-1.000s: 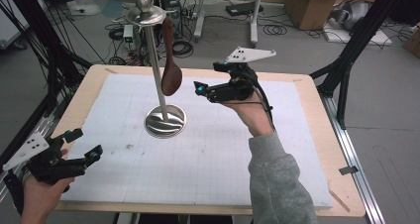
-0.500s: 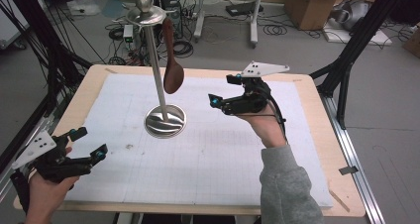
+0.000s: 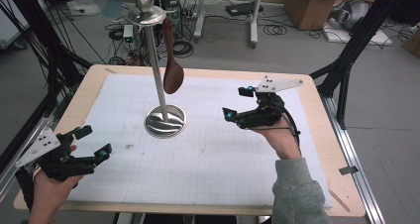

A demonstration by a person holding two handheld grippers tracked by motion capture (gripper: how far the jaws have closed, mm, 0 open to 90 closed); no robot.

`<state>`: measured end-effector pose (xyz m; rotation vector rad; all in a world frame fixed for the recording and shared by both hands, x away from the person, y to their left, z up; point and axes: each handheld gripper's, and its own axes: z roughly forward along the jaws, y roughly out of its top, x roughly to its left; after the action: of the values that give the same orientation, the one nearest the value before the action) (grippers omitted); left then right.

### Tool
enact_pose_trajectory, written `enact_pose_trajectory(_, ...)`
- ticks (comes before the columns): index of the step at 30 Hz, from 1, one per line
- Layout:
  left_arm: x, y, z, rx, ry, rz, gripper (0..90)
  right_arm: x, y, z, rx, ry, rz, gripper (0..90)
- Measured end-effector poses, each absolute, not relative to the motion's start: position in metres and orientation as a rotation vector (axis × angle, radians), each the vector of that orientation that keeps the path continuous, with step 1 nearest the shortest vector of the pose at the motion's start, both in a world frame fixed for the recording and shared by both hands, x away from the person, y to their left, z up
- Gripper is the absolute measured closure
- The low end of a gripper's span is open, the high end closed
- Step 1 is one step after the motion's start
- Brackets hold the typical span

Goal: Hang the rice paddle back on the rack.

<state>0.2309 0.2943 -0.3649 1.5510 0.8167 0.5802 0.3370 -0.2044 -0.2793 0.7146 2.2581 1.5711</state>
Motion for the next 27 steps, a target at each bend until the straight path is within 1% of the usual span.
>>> enact_pose_trajectory(9,0.232,0.282,-0.367,1.586,0.728,0.508,4.0,0.332,-0.22,-0.297,0.748,2.274,1.518,10.2)
enact_pose_trajectory(27,0.236,0.278,-0.371,1.589,0.757,0.504,4.0,0.324,-0.253,-0.332,0.811,2.256,1.569,10.2)
